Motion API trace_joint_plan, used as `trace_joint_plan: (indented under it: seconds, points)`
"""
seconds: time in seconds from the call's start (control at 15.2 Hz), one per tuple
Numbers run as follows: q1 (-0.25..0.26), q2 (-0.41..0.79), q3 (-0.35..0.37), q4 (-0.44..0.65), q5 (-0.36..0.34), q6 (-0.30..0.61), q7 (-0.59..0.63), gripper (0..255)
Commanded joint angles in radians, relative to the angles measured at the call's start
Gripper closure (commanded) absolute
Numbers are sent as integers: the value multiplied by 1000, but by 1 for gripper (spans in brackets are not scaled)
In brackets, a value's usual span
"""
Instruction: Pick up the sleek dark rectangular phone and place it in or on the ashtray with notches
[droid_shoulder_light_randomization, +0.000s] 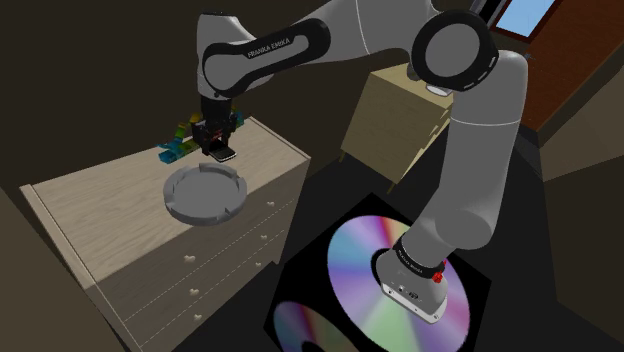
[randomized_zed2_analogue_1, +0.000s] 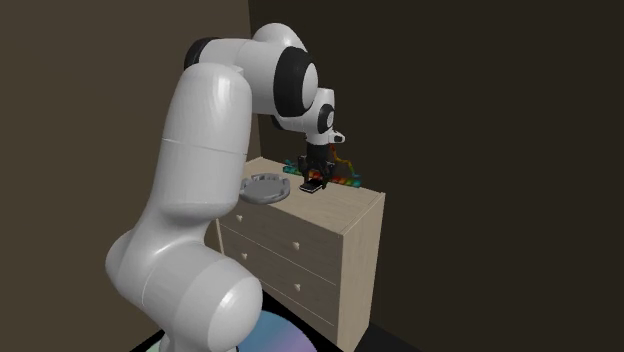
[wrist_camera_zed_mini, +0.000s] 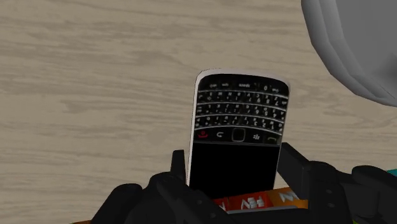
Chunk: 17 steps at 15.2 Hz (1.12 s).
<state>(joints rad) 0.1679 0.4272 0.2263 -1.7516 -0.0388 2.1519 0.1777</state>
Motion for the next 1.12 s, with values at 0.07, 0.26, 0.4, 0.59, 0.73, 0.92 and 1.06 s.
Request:
trace_joint_plan:
  seconds: [0.07, 0.26, 0.4, 0.59, 0.73, 0.92, 1.06]
  points:
    - [0, 1, 0, -2, 0, 1, 0, 255]
    - [-2, -18, 2, 13, 5, -32, -2, 255]
    - [-3, -30, 4, 24, 7, -54, -2, 255]
    - [-4, -46, 6, 42, 11, -88, -3, 255]
    - [-4, -56, 7, 56, 13, -111, -4, 255]
    - [-5, -69, 8, 77, 16, -146, -4, 255]
    - [-5, -77, 9, 93, 18, -170, -4, 255]
